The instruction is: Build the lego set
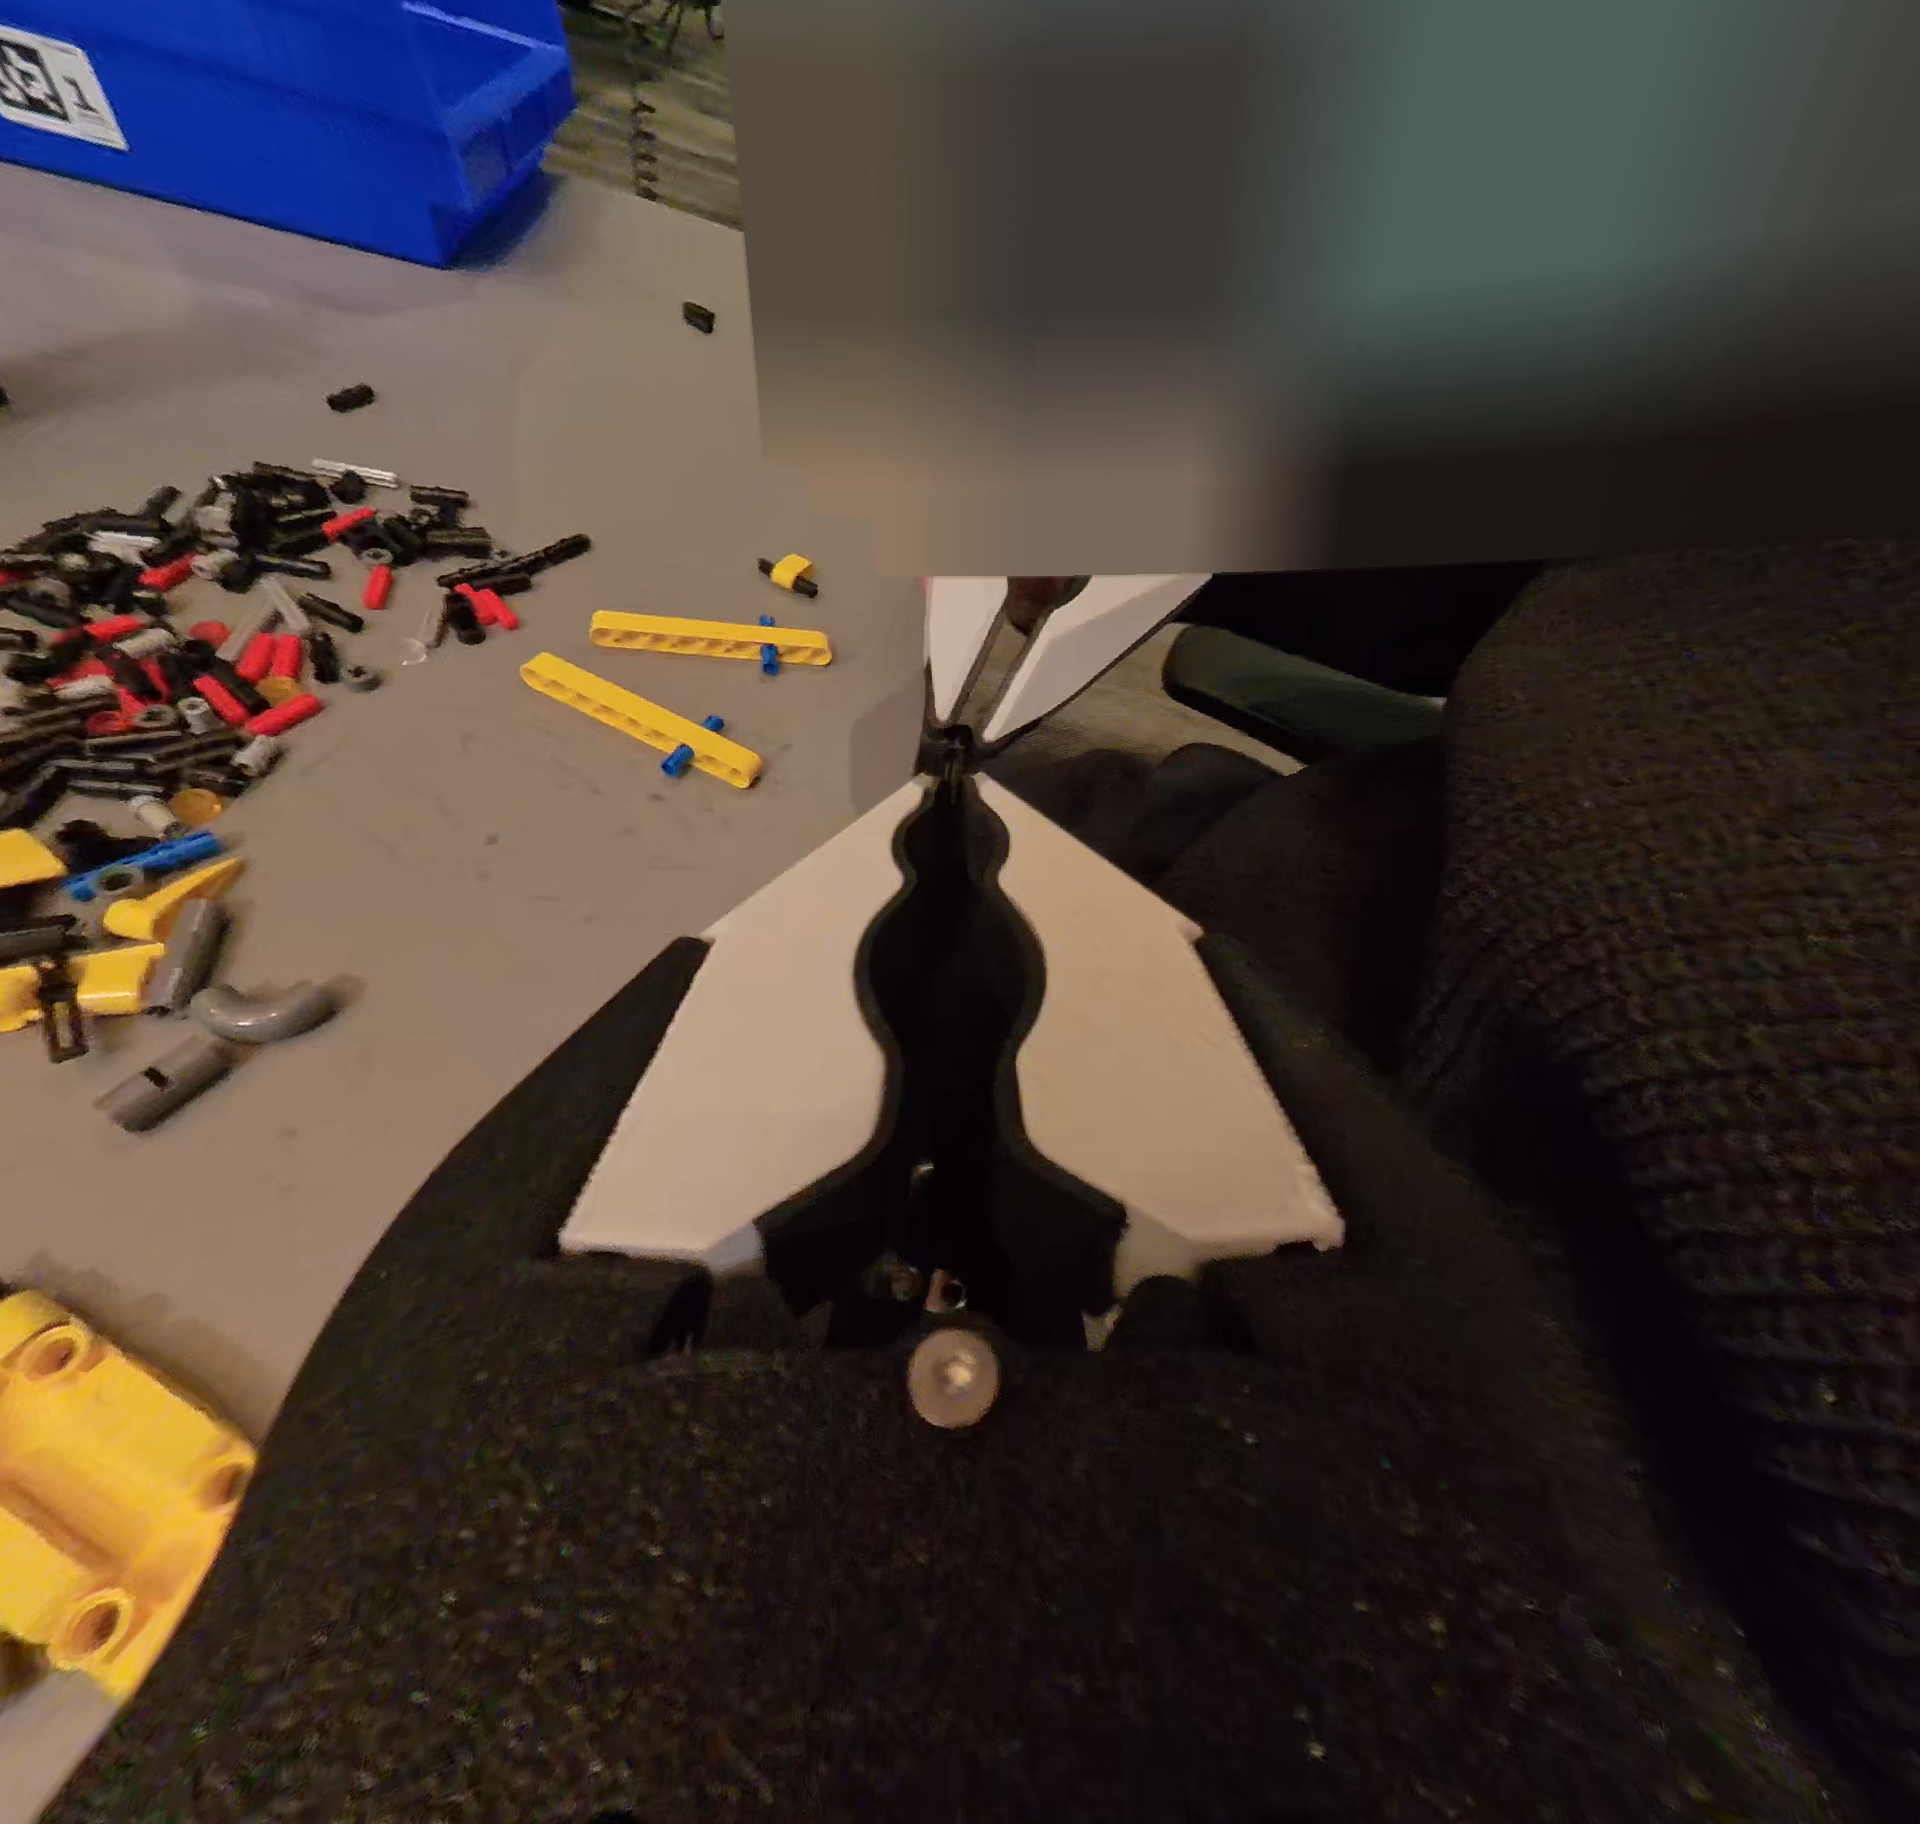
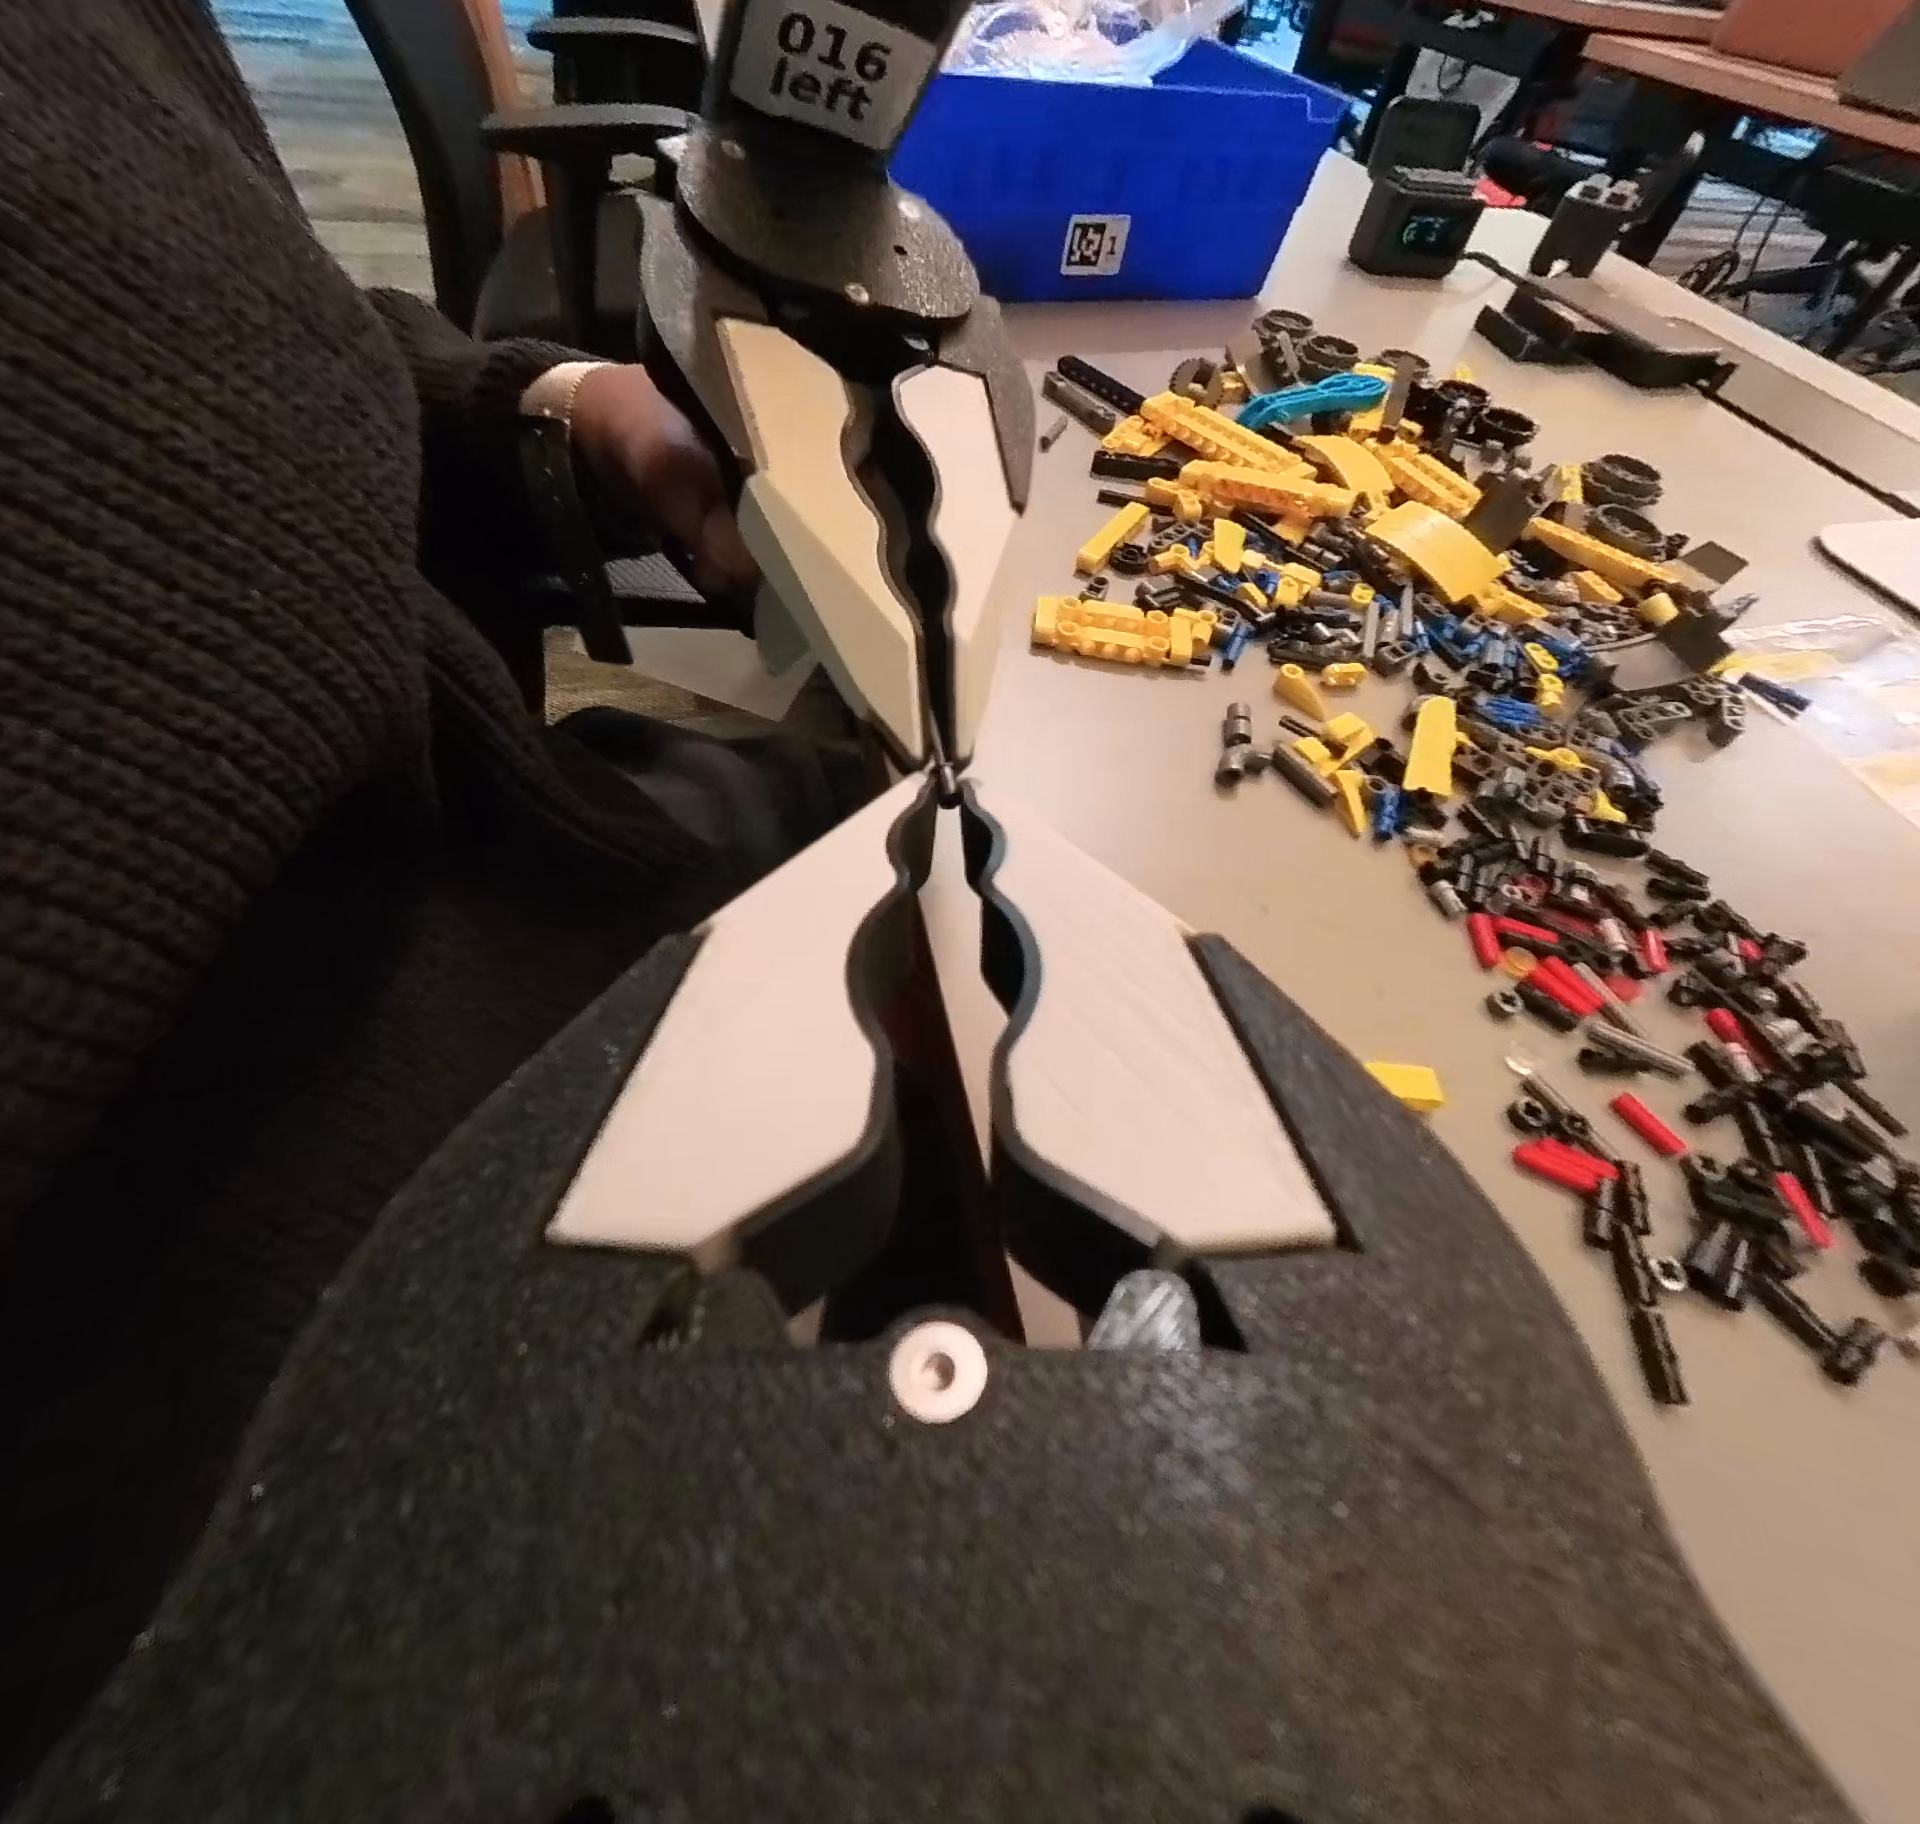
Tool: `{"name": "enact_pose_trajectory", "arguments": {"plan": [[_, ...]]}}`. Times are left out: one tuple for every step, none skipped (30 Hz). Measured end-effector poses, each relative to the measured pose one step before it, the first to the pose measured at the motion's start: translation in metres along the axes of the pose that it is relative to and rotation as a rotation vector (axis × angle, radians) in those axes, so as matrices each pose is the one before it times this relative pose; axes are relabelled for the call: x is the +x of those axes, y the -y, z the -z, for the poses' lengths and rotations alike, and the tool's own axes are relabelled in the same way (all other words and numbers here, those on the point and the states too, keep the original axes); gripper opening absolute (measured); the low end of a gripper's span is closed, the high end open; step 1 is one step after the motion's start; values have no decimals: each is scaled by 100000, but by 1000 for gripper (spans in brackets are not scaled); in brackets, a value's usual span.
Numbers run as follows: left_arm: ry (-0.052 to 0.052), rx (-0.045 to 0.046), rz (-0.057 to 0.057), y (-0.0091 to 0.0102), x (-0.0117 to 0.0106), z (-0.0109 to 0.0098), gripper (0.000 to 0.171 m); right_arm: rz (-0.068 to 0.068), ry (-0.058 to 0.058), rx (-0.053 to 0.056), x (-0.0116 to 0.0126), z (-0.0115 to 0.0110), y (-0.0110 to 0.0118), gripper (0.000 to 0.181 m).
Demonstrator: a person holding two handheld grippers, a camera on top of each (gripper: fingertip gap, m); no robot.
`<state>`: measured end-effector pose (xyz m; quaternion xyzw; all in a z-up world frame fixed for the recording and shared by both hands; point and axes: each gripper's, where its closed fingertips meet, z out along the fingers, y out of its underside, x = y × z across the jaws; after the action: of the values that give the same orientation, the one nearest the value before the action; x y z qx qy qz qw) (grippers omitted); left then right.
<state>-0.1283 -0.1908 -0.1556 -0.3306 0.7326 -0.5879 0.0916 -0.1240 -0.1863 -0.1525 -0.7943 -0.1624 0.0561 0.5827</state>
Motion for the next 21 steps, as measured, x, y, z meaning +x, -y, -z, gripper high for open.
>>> {"name": "enact_pose_trajectory", "arguments": {"plan": [[-2423,1013,3557,111,105,76,1,769,-161,922,15,25,170,4],[-2108,1943,4099,216,-6,105,1,1691,-1257,1472,120,49,255,4],[-2861,2877,4790,330,53,140,0,2792,-2325,2091,210,99,365,5],[-4245,2859,5689,344,208,142,0,3843,-2811,2257,222,129,411,7],[-4614,2359,6145,289,250,106,0,4251,-2043,1781,118,130,394,11],[-4891,2568,5709,311,314,120,1,3703,131,490,-128,90,258,13],[-5752,2593,6256,352,430,136,0,2316,2716,-534,-412,39,165,14],[-7197,2049,7164,322,635,140,1,956,3320,-48,-410,7,298,14],[-5940,1149,6408,186,508,124,0,785,2134,1409,-235,44,548,15],[-3047,292,4160,6,214,83,0,1360,1179,2302,-104,61,701,14],[-1379,-488,1965,-151,96,31,0,1659,710,1862,-21,43,623,14],[-1437,-716,1432,-175,158,-14,1,1583,872,652,-26,-40,409,14],[-2092,-103,1307,-69,280,-34,0,1612,1252,-515,-71,-95,177,13],[-2619,133,1223,1,360,-25,0,1842,861,-1069,-40,-154,42,13],[-1936,106,945,2,258,-3,0,2035,464,-998,-16,-151,-13,14],[-769,-331,886,-64,55,27,0,1877,591,-646,-53,-138,24,13],[-526,-223,160,-64,16,56,0,1503,916,-9,-107,-111,89,9],[-1275,-76,-337,-51,141,91,0,845,1103,416,-126,-84,133,5],[-599,-149,437,-56,17,85,0,282,756,4,-65,-99,63,5],[-4,-121,661,-38,-70,100,0,528,551,-660,-20,-99,-49,5],[112,-239,146,-68,-67,80,0,657,483,-784,-29,-104,-82,5]]}}
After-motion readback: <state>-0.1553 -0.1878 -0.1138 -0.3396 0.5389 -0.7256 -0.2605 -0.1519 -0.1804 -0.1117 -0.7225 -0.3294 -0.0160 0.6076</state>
